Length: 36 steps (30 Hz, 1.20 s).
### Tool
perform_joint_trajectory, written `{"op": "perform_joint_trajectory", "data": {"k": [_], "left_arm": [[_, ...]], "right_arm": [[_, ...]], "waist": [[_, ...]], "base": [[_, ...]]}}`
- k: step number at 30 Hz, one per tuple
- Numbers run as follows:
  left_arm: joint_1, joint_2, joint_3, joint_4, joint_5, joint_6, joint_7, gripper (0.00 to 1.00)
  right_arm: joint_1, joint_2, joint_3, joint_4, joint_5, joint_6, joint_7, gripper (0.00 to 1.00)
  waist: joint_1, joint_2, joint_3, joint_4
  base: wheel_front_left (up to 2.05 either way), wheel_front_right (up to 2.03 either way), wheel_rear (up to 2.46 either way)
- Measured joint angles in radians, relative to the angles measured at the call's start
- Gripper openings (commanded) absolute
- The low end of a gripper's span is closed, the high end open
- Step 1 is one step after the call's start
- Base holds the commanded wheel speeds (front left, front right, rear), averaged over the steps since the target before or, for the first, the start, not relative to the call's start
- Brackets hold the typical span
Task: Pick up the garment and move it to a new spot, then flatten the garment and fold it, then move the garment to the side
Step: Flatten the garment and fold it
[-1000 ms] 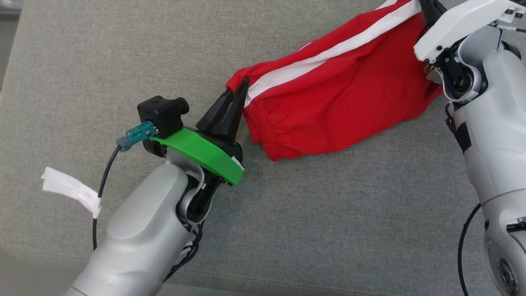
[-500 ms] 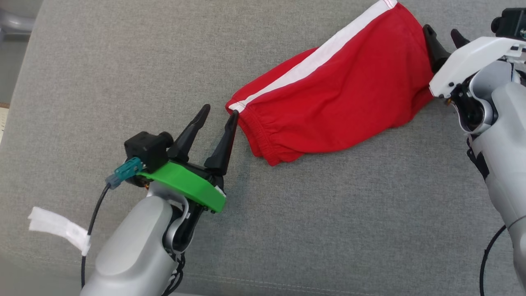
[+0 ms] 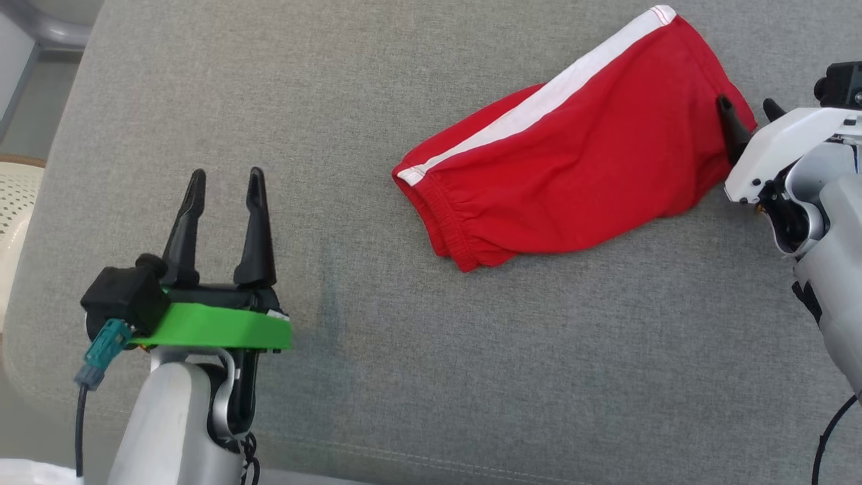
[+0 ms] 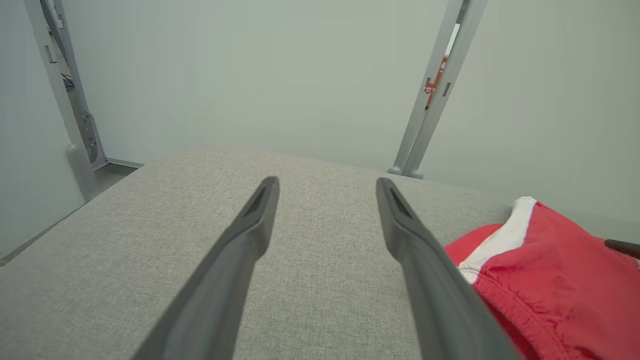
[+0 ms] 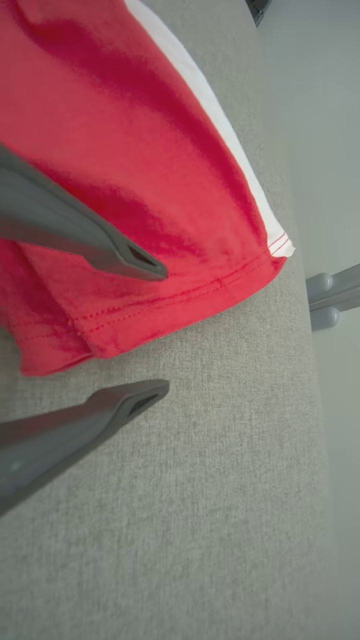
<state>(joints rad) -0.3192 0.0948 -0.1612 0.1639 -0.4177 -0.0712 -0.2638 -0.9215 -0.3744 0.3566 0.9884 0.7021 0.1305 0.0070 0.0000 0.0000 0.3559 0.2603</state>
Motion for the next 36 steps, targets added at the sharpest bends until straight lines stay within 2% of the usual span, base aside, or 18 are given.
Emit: {"op": "perform_joint_trajectory", "data": {"k": [8, 9, 10, 12, 13, 24, 36], "left_arm": [[0.054, -0.034, 0.075, -0.028, 0.130, -0.018, 0.000, 1.00], [0.063, -0.040, 0.081, -0.028, 0.141, -0.023, 0.000, 1.00], [0.064, -0.041, 0.083, -0.028, 0.145, -0.024, 0.000, 1.00], [0.065, -0.042, 0.086, -0.027, 0.156, -0.026, 0.000, 1.00], [0.066, -0.042, 0.086, -0.026, 0.156, -0.027, 0.000, 1.00], [0.106, -0.044, 0.084, 0.000, 0.171, -0.025, 0.000, 1.00], [0.159, -0.044, 0.100, 0.021, 0.215, -0.040, 0.000, 1.00]], "right_arm": [[0.000, -0.006, 0.037, 0.061, 0.001, 0.000, 0.003, 1.00], [-0.002, -0.004, 0.045, 0.068, 0.011, 0.000, 0.015, 0.80], [-0.003, -0.004, 0.047, 0.071, 0.017, 0.000, 0.020, 0.44], [-0.006, -0.004, 0.051, 0.074, 0.030, 0.000, 0.028, 0.07], [-0.006, -0.002, 0.052, 0.073, 0.037, 0.000, 0.030, 0.00], [0.080, 0.012, 0.075, 0.017, 0.150, 0.000, -0.007, 0.00], [0.256, -0.096, 0.033, -0.058, 0.300, 0.000, -0.070, 0.00]], "waist": [[0.0000, 0.0000, 0.002, 0.019], [0.0000, 0.0000, 0.004, 0.022], [0.0000, 0.0000, 0.005, 0.023], [0.0000, 0.0000, 0.007, 0.025], [0.0000, 0.0000, 0.007, 0.026], [0.0000, 0.0000, -0.049, -0.011], [0.0000, 0.0000, -0.139, -0.109]], "base": [[0.00, 0.00, 0.00], [0.00, 0.00, 0.00], [0.00, 0.00, 0.00], [0.00, 0.00, 0.00], [0.00, 0.00, 0.00], [0.00, 0.00, 0.00], [0.00, 0.00, 0.00]]}}
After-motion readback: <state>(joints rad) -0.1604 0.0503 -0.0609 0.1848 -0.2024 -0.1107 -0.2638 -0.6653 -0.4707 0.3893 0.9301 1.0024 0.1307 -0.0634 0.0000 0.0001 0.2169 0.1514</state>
